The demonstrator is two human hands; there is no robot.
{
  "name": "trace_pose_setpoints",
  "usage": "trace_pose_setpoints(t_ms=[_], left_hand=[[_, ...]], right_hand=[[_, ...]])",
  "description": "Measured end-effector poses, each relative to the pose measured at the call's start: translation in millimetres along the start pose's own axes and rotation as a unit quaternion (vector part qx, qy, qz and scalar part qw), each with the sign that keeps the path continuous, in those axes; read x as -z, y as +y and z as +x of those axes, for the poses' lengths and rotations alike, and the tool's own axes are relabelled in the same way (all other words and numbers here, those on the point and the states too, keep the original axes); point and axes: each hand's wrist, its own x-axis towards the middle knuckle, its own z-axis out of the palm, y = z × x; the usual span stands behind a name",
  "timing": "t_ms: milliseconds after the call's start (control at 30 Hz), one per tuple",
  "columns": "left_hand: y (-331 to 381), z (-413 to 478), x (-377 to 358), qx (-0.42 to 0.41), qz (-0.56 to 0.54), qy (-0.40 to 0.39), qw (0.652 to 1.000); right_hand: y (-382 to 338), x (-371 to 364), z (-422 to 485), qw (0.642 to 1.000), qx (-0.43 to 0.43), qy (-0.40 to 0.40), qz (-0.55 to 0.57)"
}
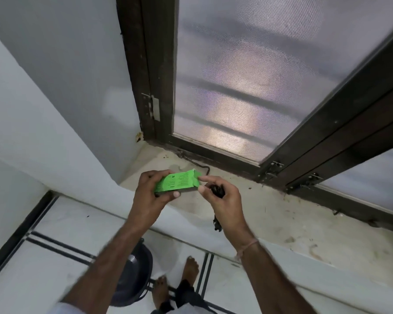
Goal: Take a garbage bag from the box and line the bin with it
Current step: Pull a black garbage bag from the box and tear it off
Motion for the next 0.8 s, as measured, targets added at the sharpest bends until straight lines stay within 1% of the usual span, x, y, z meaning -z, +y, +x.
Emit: trace_pose_setpoints(t_ms=[67,100,133,167,200,233,267,333,433,533,633,800], left_hand=[[-0.7,-0.5,3.0,-0.002,0.0,0.002,1.0],[-0.7,-0.9,4.9,-0.002,0.002,0.002,1.0],[-0.9,-1.3,6.9,-0.003,0.005,0.002,1.0],[-2.2,-1.4,8.3,-0.005,0.009,0.001,1.0],[-3.7,-1.7,9.7,-0.006,0.015,-0.001,1.0],[-5.5,-1.7,10.7,-0.007,0.022,-0.003,1.0],[-6.4,-1.7,11.5,-0.009,0.031,-0.005,0.999],[-8.5,-1.3,14.4,-0.013,0.045,-0.006,0.999],[-10.2,-2.8,17.8,-0.018,0.049,-0.014,0.999],[-6.6,-4.2,19.5,-0.028,0.044,-0.023,0.998],[-2.9,-6.0,21.8,-0.036,0.047,-0.033,0.998],[0.0,-8.7,24.3,-0.053,0.065,-0.051,0.995]], right_hand=[[3.7,1.1,-1.0,0.999,0.009,0.02,-0.035],[7.1,4.4,-1.5,0.998,-0.009,0.039,-0.053],[8.4,7.9,-1.9,0.995,-0.049,0.058,-0.056],[7.4,10.7,-1.4,0.991,-0.11,0.068,-0.038],[5.8,13.2,-0.7,0.984,-0.166,0.063,0.005],[3.2,15.8,-0.6,0.976,-0.203,0.045,0.058],[0.7,19.0,-1.4,0.973,-0.206,0.027,0.101],[-4.8,22.2,-2.6,0.98,-0.164,-0.012,0.109],[-10.3,21.1,-5.0,0.992,-0.094,-0.071,0.053],[-12.8,17.4,-4.0,0.993,-0.046,-0.105,0.019],[-14.2,17.0,0.6,0.992,-0.025,-0.12,-0.024],[-12.1,15.9,8.3,0.989,-0.012,-0.13,-0.062]])
